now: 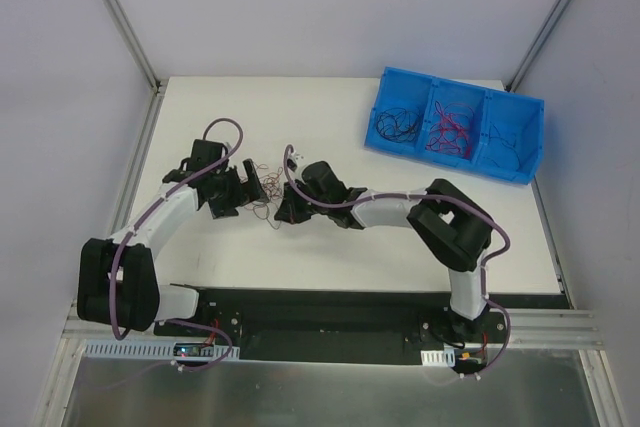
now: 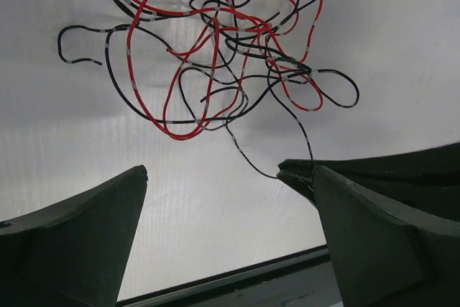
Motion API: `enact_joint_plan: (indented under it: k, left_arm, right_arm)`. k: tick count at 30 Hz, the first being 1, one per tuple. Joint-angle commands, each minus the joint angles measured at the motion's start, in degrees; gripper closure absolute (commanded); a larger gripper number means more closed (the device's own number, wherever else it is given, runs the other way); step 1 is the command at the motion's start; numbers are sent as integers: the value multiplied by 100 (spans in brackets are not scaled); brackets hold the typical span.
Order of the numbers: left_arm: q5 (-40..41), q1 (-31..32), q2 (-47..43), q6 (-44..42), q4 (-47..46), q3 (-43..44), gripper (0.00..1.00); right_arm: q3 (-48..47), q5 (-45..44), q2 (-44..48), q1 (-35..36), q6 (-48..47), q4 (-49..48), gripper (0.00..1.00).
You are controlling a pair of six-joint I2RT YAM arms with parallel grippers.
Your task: Untangle the cables
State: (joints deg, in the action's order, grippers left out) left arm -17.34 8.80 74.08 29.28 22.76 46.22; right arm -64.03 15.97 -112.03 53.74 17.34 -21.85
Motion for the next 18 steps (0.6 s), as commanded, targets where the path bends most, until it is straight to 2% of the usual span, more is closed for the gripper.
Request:
enact_joint_plan:
  k: [1, 6, 12, 15, 18]
  left_arm:
    - [441, 367, 220, 96, 18, 28, 1]
    - [793, 904, 843, 254, 18, 264, 1]
    - [1180, 966, 1862, 447, 26, 1098, 1]
    - [1093, 852, 2311, 614, 26, 1626, 1]
    - [742, 589, 2689, 763, 26, 1978, 1]
  right_arm:
    - [232, -41, 637, 5, -91, -347, 100]
    - [540, 257, 1024, 5, 5, -469, 100]
    - [1006, 512, 1876, 5, 76, -435, 100]
    - [1252, 575, 2708, -3, -99, 73, 100]
    - [1376, 189, 3763, 5, -459, 1065, 100]
